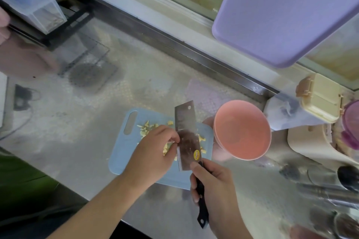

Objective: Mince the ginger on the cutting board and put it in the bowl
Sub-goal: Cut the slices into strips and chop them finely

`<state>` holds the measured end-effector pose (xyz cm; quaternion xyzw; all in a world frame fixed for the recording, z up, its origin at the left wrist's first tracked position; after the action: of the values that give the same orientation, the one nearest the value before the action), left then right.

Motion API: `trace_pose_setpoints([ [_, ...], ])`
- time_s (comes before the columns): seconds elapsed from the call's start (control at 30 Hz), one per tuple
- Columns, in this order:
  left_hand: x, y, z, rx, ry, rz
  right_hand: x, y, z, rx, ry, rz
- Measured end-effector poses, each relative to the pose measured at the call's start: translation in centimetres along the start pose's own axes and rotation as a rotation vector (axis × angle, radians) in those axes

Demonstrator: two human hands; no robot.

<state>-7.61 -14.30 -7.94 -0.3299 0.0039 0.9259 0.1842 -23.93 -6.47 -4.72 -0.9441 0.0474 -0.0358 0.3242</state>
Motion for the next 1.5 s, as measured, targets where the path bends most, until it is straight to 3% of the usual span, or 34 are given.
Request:
trace_pose_setpoints([
  [0.17,-0.2,-0.5,-1.3,-0.112,0.064,0.082,-0.7,0.2,-0.1,-0.015,-0.012,0.018],
  [0.23,-0.5,-0.8,-0.5,-0.071,0.07,0.113,-0.7,0.3,0.1,-0.023,-0.036,0.009],
  [0.37,0.5,-1.7,0.0,0.111,0.235,-0.084,-0.6,0.0,0.0,-0.034,-0.097,0.03],
  [0.43,0.9,-2.2,-1.2,0.07,0.266,-0.072,-1.0,-0.2,0.2,-0.051,-0.144,0.072],
  [0.5,0.3,-2.7,-2.1,-0.075,0.193,0.011,-1.8,-0.7,1.1,-0.119,-0.304,0.113],
  [0.57,-0.5,-2.7,-2.6,-0.138,0.123,0.088,-2.8,-1.5,2.5,-0.266,-0.617,0.201],
  [0.67,-1.1,-2.3,-2.3,-0.116,0.147,0.13,-3.8,-2.9,3.5,-0.272,-0.903,0.242],
  [0.8,-0.9,-1.4,-1.9,-0.118,0.094,0.145,-4.5,-2.5,4.6,-0.366,-1.092,0.471],
  [1.0,-0.9,-2.1,-2.7,-0.173,0.086,0.239,-3.1,-0.8,5.2,-0.279,-1.123,0.47],
  [1.17,-1.0,-3.7,-4.9,-0.334,0.076,0.288,-0.4,-0.4,6.1,-0.305,-1.07,0.412],
  [1.3,-0.7,-4.6,-6.1,-0.413,0.055,0.258,-0.4,-1.0,6.3,-0.387,-0.977,0.414],
  [1.5,-1.1,-4.5,-6.2,-0.47,0.051,0.255,-2.1,-0.6,6.8,-0.289,-0.94,0.437],
])
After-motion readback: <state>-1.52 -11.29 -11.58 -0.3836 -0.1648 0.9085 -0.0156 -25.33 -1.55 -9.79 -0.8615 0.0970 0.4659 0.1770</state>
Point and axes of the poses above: each hand's wrist, its own y-axis towards the middle knuckle, its own x-axis out of the palm, z = x × y, the point moved 2 cm from there along y, towards the middle knuckle, and after that the axes turned 5 degrees about -z, right-handed, at the moved point
